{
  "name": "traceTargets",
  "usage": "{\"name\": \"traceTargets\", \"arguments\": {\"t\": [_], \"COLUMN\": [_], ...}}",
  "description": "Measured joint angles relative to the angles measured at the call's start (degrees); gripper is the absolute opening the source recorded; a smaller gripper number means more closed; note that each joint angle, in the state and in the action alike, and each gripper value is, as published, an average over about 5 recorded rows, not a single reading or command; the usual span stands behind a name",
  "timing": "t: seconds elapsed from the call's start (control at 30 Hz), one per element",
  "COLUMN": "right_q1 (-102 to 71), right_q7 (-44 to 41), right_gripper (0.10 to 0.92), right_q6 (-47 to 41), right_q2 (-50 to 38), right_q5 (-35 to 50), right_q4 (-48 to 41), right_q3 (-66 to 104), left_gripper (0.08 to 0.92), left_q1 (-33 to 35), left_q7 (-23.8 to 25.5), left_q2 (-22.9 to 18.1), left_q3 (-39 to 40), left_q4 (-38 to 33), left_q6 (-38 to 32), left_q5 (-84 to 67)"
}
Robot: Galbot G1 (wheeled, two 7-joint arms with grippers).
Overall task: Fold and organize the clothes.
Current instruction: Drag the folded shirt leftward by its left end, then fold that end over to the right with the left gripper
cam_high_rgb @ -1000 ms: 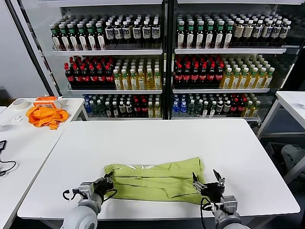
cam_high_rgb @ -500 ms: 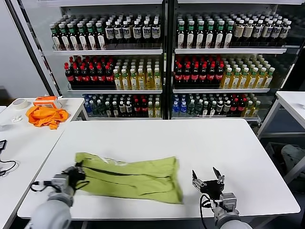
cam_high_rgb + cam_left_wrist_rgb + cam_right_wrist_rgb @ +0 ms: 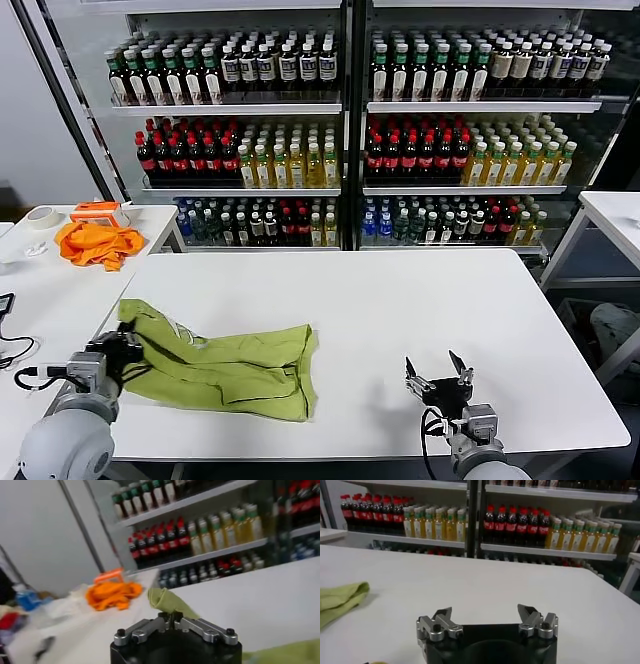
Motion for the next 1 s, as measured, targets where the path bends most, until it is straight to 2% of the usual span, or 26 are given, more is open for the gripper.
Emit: {"name": "traceTargets", "arguments": {"t": [0.33,1.0], "right_q1": [0.66,-0.64], "right_q7": [0.47,0.40], "right_gripper": [0.823,0.823], "right_q6": [-0.94,-1.26], "right_q2": [0.70,1.35], "right_q5": [-0.94,-2.40], "right_q4": [-0.16,-0.38], "right_q3": [-0.39,0.23], "left_gripper": [0.094,0.094], "left_q1": [-3.50,-10.71], "left_q7": [-1.05,-2.36], "left_q2": [-3.12,-10.49], "left_q3": [6.88,17.96], "left_q4": [-1.84,1.67], "left_q6": [0.19,0.27], "left_q5": [-9.29,-14.39]}}
